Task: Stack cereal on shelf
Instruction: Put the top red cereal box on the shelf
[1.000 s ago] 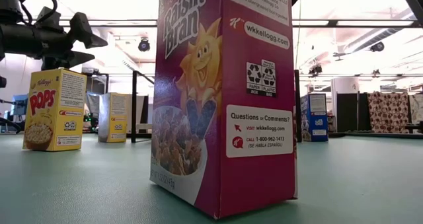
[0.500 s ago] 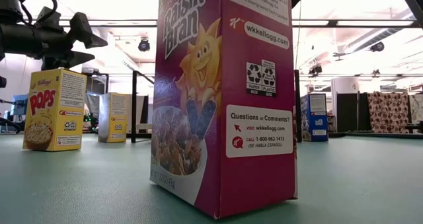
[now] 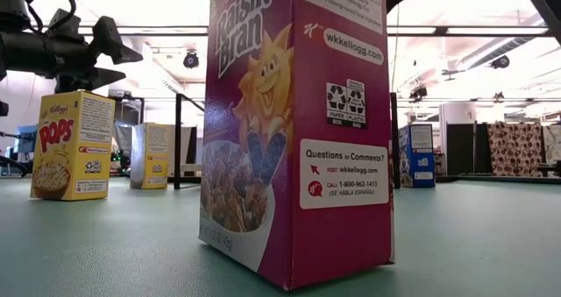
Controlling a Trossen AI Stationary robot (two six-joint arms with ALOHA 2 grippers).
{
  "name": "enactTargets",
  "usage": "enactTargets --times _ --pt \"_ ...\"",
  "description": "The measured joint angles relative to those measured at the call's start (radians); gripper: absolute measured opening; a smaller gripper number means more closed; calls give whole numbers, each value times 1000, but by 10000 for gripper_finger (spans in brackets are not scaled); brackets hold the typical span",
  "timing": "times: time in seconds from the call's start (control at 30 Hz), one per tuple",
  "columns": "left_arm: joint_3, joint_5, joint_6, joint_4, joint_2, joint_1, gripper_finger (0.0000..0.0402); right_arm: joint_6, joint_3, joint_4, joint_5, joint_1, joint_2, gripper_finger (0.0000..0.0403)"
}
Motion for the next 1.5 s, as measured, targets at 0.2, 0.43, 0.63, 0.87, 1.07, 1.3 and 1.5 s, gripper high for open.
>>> enactTargets --times 0.2,0.43,0.63,0.87,1.07,1.3,1.5 --pt "0 0 0 0 0 0 299 0 2 7 -3 -3 15 245" --pt "0 0 0 0 0 0 299 51 3 -29 -3 -3 11 244" --pt "0 0 0 0 0 0 299 69 3 -49 -3 -1 10 242" --pt "0 0 0 0 0 0 299 81 3 -80 -2 8 10 242" --pt "0 0 0 0 0 0 299 108 2 -84 10 12 10 240" --pt "0 0 0 0 0 0 299 161 1 -83 139 8 11 231" --pt "0 0 0 0 0 0 299 197 -1 -76 189 0 12 231"
